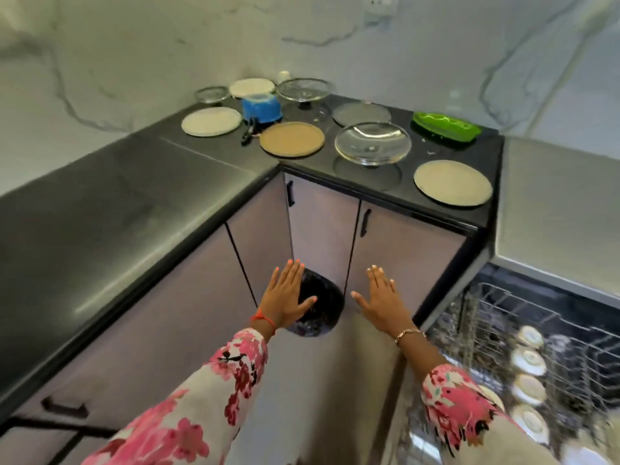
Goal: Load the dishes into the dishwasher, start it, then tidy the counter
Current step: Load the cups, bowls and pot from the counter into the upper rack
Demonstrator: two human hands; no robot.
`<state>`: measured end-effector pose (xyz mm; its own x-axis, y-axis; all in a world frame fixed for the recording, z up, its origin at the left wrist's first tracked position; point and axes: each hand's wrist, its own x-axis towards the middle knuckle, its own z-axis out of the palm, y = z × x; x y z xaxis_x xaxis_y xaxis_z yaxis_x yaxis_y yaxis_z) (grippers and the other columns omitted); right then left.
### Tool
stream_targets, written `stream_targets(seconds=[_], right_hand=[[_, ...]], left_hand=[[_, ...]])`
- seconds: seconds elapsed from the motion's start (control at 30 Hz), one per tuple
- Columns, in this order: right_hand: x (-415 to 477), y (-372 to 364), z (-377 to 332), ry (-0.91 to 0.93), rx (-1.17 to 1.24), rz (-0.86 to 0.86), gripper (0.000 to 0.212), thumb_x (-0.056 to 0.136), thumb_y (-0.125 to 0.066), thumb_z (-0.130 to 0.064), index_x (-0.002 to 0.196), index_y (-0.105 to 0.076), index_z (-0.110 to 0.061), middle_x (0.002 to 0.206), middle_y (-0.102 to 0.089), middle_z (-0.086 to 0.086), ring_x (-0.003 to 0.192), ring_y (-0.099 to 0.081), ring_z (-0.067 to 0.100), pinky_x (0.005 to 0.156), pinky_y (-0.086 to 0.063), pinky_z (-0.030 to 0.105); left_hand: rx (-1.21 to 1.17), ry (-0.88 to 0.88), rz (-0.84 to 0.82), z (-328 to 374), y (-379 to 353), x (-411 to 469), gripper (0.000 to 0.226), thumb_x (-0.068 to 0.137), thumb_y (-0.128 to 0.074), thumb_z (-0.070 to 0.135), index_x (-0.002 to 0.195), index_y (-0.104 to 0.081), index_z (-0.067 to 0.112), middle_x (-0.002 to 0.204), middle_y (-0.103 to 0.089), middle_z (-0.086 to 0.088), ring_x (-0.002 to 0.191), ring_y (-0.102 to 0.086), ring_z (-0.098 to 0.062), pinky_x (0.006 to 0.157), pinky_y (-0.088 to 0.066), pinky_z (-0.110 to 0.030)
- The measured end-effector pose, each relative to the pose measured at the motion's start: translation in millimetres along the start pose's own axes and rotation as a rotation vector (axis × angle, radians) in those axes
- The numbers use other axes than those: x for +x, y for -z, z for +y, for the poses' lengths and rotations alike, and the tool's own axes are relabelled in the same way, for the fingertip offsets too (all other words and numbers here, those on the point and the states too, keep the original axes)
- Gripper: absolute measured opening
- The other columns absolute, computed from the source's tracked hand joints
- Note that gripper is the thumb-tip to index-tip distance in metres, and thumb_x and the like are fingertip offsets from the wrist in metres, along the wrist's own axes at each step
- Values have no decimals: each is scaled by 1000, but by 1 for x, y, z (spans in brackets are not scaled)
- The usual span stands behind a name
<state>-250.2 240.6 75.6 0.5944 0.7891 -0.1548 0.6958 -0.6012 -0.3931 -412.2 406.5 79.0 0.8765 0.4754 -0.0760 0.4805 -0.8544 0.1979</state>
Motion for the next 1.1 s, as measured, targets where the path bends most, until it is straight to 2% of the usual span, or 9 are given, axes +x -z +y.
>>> stream_targets(seconds=[0.17,0.4,0.6,0.7,0.8,1.1], right_hand=[[84,28,-46,86,-28,44,74,97,-35,-46,149,0,-6,158,6,7,146,7,19,117,5,33],[230,72,-83,183,-88,148,76,96,-34,-50,149,0,-7,158,5,7,146,7,17,118,4,31],[349,110,-99,178,-137,116,75,97,-33,-49,149,-1,-6,158,4,8,146,7,19,119,3,32],[403,126,-106,182,-145,85,74,97,-33,-47,148,-2,-4,158,3,10,146,6,21,120,0,35],[453,139,-114,183,-183,74,73,97,-35,-44,149,-3,-4,158,1,11,146,3,22,119,-1,35],[629,173,-153,182,-158,83,73,97,-34,-46,149,-3,-4,158,2,12,146,3,22,118,-1,34]], left_hand=[[-25,55,131,-60,46,62,106,64,1,71,149,-5,8,158,2,-6,146,6,-19,116,8,-35],[-52,91,242,-129,90,181,104,68,-4,73,150,-4,9,158,1,-5,146,7,-17,117,7,-34],[-63,127,223,-172,129,282,90,84,-25,66,150,-5,8,158,-1,-8,146,5,-19,116,9,-33],[-85,140,207,-194,150,331,80,92,-41,53,149,-7,8,158,-2,-9,146,4,-21,117,5,-38],[-84,149,176,-218,169,375,81,91,-40,55,149,-9,8,158,-5,-8,146,2,-21,117,4,-39],[-126,131,227,-313,222,526,75,94,-46,43,149,-10,7,158,-6,-9,146,0,-22,117,1,-37]])
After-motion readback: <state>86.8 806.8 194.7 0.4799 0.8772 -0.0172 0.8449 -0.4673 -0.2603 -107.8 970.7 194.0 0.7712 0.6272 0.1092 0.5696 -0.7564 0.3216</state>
